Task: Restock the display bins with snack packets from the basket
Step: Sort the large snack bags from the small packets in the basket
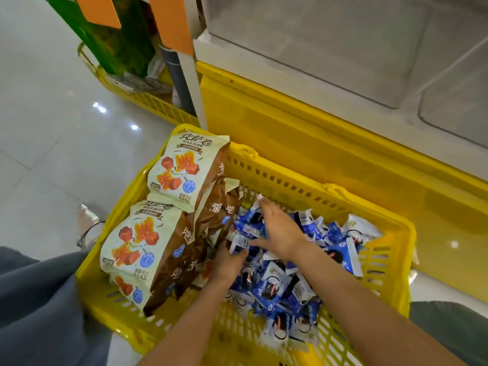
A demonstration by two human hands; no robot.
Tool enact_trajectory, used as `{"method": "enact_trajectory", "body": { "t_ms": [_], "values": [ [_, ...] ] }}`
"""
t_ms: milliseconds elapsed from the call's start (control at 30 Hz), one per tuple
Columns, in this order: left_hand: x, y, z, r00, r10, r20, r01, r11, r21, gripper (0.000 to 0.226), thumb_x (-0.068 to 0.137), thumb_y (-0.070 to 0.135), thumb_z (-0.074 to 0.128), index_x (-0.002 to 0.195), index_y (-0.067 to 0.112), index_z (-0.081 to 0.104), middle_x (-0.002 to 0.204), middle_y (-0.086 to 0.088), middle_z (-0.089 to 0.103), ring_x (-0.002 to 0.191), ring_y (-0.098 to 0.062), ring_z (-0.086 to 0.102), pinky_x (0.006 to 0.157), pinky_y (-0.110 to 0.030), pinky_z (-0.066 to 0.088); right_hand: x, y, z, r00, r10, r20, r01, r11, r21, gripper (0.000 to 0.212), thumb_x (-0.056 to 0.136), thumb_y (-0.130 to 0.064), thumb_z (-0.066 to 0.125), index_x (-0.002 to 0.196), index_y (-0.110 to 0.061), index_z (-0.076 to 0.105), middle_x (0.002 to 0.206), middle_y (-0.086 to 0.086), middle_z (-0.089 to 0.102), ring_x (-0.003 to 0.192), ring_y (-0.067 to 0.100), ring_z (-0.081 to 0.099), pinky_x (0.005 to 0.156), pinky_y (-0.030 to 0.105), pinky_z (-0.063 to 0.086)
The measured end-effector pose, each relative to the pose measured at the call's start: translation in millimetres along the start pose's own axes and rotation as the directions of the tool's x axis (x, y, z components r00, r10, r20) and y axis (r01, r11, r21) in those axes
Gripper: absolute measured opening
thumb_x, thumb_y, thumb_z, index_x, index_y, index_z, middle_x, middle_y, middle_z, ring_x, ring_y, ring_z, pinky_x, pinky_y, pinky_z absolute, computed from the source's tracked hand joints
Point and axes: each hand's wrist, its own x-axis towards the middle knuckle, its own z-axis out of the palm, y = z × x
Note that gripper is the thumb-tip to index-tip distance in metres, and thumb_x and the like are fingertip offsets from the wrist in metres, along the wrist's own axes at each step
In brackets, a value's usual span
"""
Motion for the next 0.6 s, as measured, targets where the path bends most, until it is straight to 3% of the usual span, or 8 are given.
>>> {"method": "enact_trajectory", "body": {
  "t_ms": [100, 233, 300, 333, 400, 467, 533, 600],
  "values": [
    [11, -1, 7, 0.999, -0.026, -0.027, 0.025, 0.999, -0.023, 0.045, 0.089, 0.022, 0.062, 0.127, 0.004, 0.047, 0.131, -0.013, 0.053, 0.118, -0.026, 0.050, 0.093, -0.030, 0.040, 15, 3, 3, 0.999, 0.046, -0.006, -0.046, 0.994, -0.101, 0.105, 0.078, -0.043, 0.071, 0.149, -0.007, 0.003, 0.148, 0.012, 0.022, 0.137, 0.030, 0.024, 0.112, 0.035, 0.026],
    [15, -3, 14, 0.998, -0.049, 0.030, 0.051, 0.995, -0.087, 0.021, 0.090, 0.026, 0.059, 0.102, 0.011, 0.048, 0.109, -0.009, 0.059, 0.090, -0.015, 0.052, 0.071, -0.022, 0.044, 21, 8, 5, 0.999, 0.040, 0.009, -0.037, 0.973, -0.226, 0.080, 0.078, -0.047, 0.069, 0.139, -0.009, 0.033, 0.134, 0.011, 0.036, 0.127, 0.028, 0.034, 0.104, 0.036, 0.031],
    [15, 0, 15, 0.997, -0.072, 0.028, 0.075, 0.985, -0.157, 0.020, 0.094, 0.023, 0.052, 0.108, 0.011, 0.045, 0.110, -0.007, 0.053, 0.093, -0.017, 0.051, 0.067, -0.018, 0.045, 20, 9, 8, 0.999, 0.029, 0.015, -0.025, 0.975, -0.221, 0.072, 0.079, -0.047, 0.068, 0.134, -0.011, 0.038, 0.132, 0.012, 0.038, 0.126, 0.028, 0.035, 0.104, 0.037, 0.032],
    [14, 3, 15, 0.995, -0.097, 0.039, 0.104, 0.963, -0.248, 0.022, 0.096, 0.020, 0.049, 0.114, 0.009, 0.044, 0.115, -0.008, 0.051, 0.098, -0.020, 0.052, 0.074, -0.024, 0.049, 20, 9, 8, 0.999, 0.027, 0.024, -0.022, 0.981, -0.190, 0.068, 0.080, -0.045, 0.067, 0.132, -0.012, 0.038, 0.128, 0.011, 0.043, 0.124, 0.028, 0.040, 0.099, 0.037, 0.037],
    [7, 9, 14, 0.988, -0.132, 0.083, 0.155, 0.876, -0.457, 0.027, 0.098, 0.012, 0.044, 0.124, 0.010, 0.042, 0.118, -0.006, 0.049, 0.094, -0.018, 0.054, 0.086, -0.038, 0.051, 16, 7, 7, 1.000, 0.016, 0.023, -0.014, 0.994, -0.113, 0.056, 0.083, -0.042, 0.066, 0.126, -0.016, 0.040, 0.098, 0.004, 0.058, 0.100, 0.024, 0.057, 0.074, 0.033, 0.044],
    [-2, 14, 10, 0.988, -0.101, 0.116, 0.149, 0.812, -0.564, 0.032, 0.099, 0.008, 0.040, 0.129, 0.018, 0.041, 0.112, 0.001, 0.045, 0.089, -0.013, 0.054, 0.079, -0.036, 0.053, 11, 5, 4, 1.000, 0.016, 0.007, -0.016, 0.998, -0.061, 0.052, 0.086, -0.041, 0.063, 0.126, -0.018, 0.039, 0.081, -0.001, 0.060, 0.078, 0.022, 0.060, 0.062, 0.031, 0.042],
    [-13, 18, 7, 0.992, -0.045, 0.117, 0.106, 0.800, -0.591, 0.038, 0.099, 0.008, 0.039, 0.134, 0.025, 0.040, 0.115, 0.004, 0.042, 0.098, -0.015, 0.053, 0.078, -0.033, 0.053, 5, 5, 0, 0.999, 0.008, -0.046, -0.009, 1.000, -0.014, 0.055, 0.087, -0.039, 0.061, 0.132, -0.020, 0.037, 0.104, 0.004, 0.066, 0.085, 0.023, 0.064, 0.070, 0.033, 0.050],
    [-25, 22, 4, 0.996, 0.036, 0.086, 0.021, 0.809, -0.588, 0.039, 0.099, 0.008, 0.039, 0.133, 0.027, 0.041, 0.119, 0.006, 0.044, 0.100, -0.013, 0.054, 0.081, -0.034, 0.053, -7, 3, -5, 0.993, -0.029, -0.116, 0.032, 0.999, 0.021, 0.055, 0.087, -0.038, 0.060, 0.136, -0.023, 0.039, 0.123, 0.002, 0.060, 0.101, 0.022, 0.062, 0.081, 0.032, 0.049]
  ]
}}
